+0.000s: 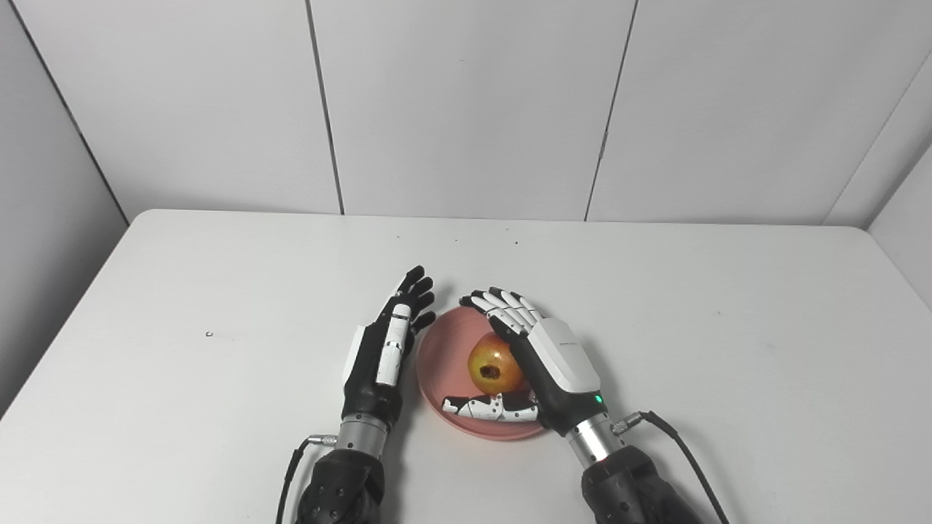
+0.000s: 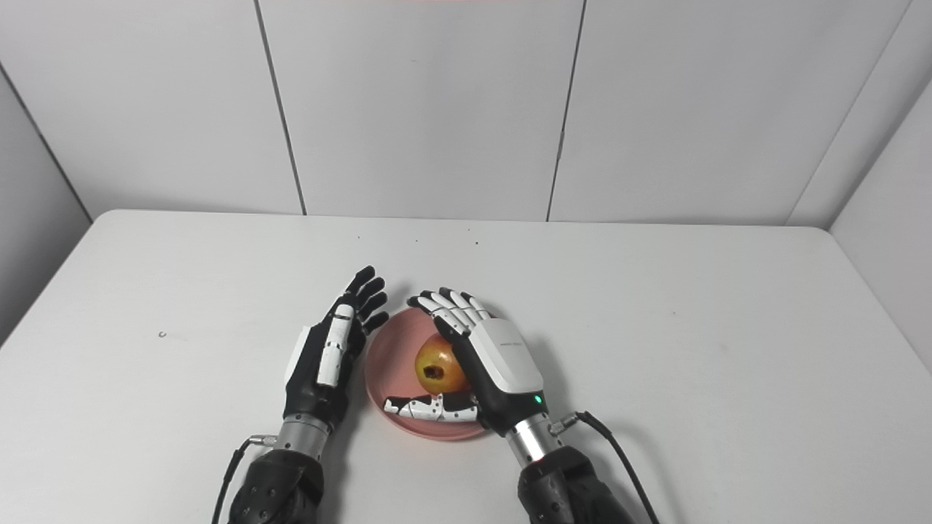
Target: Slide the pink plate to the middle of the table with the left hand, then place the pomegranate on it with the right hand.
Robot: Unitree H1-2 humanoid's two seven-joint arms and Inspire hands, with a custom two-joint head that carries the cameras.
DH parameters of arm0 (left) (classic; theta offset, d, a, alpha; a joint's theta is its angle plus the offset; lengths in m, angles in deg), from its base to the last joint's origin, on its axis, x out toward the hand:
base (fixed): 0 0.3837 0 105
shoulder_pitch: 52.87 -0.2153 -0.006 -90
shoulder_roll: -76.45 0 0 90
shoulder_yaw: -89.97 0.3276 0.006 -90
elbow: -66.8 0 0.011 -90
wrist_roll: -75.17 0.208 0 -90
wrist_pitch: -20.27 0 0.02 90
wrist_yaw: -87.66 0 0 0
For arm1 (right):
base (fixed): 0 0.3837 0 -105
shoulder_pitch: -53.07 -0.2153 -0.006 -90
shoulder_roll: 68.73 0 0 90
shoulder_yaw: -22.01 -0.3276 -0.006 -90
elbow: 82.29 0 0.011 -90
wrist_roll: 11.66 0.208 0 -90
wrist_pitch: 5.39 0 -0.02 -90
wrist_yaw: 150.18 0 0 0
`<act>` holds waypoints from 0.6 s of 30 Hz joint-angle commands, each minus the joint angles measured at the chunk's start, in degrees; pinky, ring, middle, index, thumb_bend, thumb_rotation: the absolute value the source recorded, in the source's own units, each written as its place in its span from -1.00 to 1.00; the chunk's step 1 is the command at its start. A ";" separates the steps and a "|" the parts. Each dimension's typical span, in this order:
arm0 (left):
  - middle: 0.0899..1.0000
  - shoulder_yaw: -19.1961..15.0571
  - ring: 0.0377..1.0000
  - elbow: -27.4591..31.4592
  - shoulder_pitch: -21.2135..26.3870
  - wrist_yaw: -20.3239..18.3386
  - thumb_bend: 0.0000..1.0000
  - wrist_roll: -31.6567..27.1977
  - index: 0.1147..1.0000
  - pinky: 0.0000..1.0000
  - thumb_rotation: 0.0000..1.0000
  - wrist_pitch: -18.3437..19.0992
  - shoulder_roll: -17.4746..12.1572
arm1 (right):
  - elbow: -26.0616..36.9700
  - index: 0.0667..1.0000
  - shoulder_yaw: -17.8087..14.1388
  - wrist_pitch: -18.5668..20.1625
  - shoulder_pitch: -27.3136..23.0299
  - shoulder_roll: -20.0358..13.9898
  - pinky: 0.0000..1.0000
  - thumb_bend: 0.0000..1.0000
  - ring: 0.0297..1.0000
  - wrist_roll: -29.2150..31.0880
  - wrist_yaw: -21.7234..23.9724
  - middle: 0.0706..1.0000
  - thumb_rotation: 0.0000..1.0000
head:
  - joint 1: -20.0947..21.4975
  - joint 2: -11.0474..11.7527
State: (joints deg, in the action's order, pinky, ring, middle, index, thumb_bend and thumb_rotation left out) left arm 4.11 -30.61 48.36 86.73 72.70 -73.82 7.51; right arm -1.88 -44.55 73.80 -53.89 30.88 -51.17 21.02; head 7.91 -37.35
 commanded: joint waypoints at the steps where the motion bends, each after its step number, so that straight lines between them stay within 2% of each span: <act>1: 0.83 -0.05 0.84 0.41 1.91 -0.69 -0.40 -0.77 0.77 0.76 1.00 -1.60 0.49 | 1.88 0.73 -0.09 -2.78 -1.74 -0.07 0.99 0.34 0.92 0.41 0.05 0.83 0.25 | -0.09 0.03; 6: 0.84 0.33 0.84 -0.06 2.07 -0.37 -0.39 0.29 0.79 0.81 1.00 -2.21 0.18 | 4.16 0.81 -1.30 -2.62 -0.57 0.55 0.99 0.35 0.93 3.38 0.53 0.88 0.38 | -0.11 0.01; 11: 0.83 0.15 0.85 0.55 1.73 -0.21 -0.36 0.23 0.79 0.83 1.00 -1.18 0.28 | 6.32 0.89 -3.76 -4.52 1.16 1.84 0.94 0.36 0.90 6.34 -1.56 0.89 0.52 | -0.11 -0.08; 12: 0.84 0.16 0.86 0.59 1.69 -0.24 -0.35 0.23 0.80 0.85 1.00 -1.07 0.24 | 6.65 0.93 -4.30 -4.77 1.44 2.15 0.93 0.37 0.91 7.17 -1.67 0.91 0.64 | -0.11 -0.08; 18: 0.85 0.11 0.87 1.06 1.34 -0.42 -0.37 -0.12 0.81 0.86 1.00 -0.71 0.20 | 8.69 0.95 -7.41 -5.01 2.88 3.34 0.89 0.42 0.93 12.54 -1.03 0.95 0.79 | 0.01 -0.22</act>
State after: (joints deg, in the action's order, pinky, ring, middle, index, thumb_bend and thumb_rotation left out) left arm 4.16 -30.96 48.66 86.75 72.76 -73.78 7.48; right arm 4.73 -51.15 71.46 -49.87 33.69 -39.84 20.48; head 8.00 -37.62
